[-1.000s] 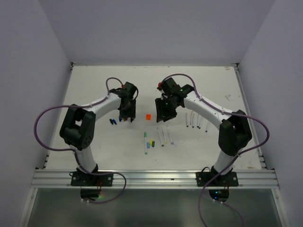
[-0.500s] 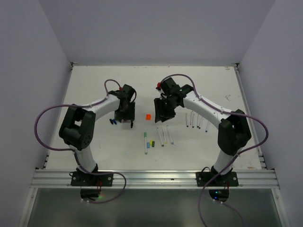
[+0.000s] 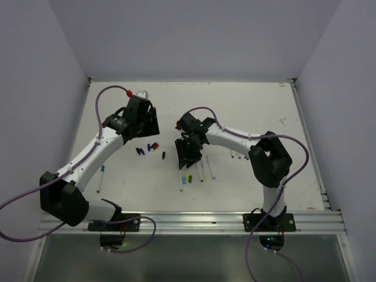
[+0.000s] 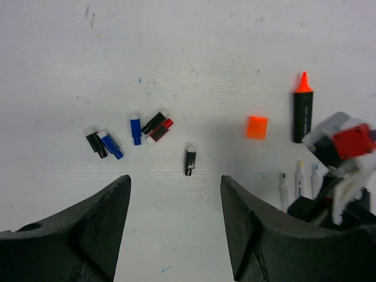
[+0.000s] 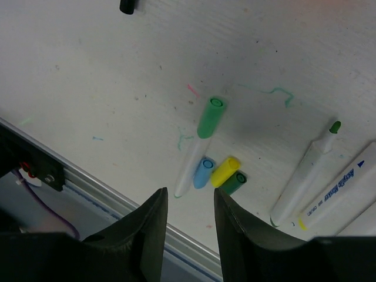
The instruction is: Open the pen caps
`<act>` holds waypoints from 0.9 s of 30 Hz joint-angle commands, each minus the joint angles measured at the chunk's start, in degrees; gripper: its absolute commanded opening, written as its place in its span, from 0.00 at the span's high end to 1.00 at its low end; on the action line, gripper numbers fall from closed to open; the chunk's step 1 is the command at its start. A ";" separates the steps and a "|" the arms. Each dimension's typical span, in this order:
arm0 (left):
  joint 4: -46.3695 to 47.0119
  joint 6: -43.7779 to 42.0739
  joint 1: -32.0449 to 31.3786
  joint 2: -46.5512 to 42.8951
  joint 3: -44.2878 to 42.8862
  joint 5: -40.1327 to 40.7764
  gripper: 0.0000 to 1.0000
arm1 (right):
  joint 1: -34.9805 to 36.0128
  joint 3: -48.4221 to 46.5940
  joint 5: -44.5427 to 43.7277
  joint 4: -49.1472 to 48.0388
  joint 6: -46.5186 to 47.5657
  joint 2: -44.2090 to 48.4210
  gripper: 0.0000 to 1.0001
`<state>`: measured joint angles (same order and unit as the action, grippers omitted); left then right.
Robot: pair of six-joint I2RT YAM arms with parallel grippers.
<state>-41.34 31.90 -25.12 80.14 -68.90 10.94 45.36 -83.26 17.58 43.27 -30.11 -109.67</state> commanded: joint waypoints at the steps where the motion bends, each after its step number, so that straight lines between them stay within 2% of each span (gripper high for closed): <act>1: -0.67 2.02 0.52 -3.49 -0.62 -0.83 0.35 | 0.07 -1.99 -1.67 -1.34 -2.94 -0.81 0.59; 8: -1.46 3.61 0.52 -9.38 2.02 -3.03 0.34 | 1.83 -2.69 -2.82 -2.22 -3.82 -5.20 0.61; 18: -2.60 3.17 0.52 -10.35 1.32 -4.00 0.33 | 4.64 -2.87 -7.12 -2.92 -4.96 -8.28 0.66; 24: -3.48 2.64 0.52 -10.09 0.79 -4.17 0.33 | 5.52 -3.75 -7.39 -3.45 -5.49 -11.18 0.81; 27: -4.01 2.64 0.52 -10.00 0.70 -4.17 0.32 | 5.79 -3.92 -7.04 -3.71 -5.66 -11.97 0.99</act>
<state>-44.29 34.06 -25.08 71.20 -66.85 7.22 50.46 -85.84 12.19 41.50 -35.11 -119.70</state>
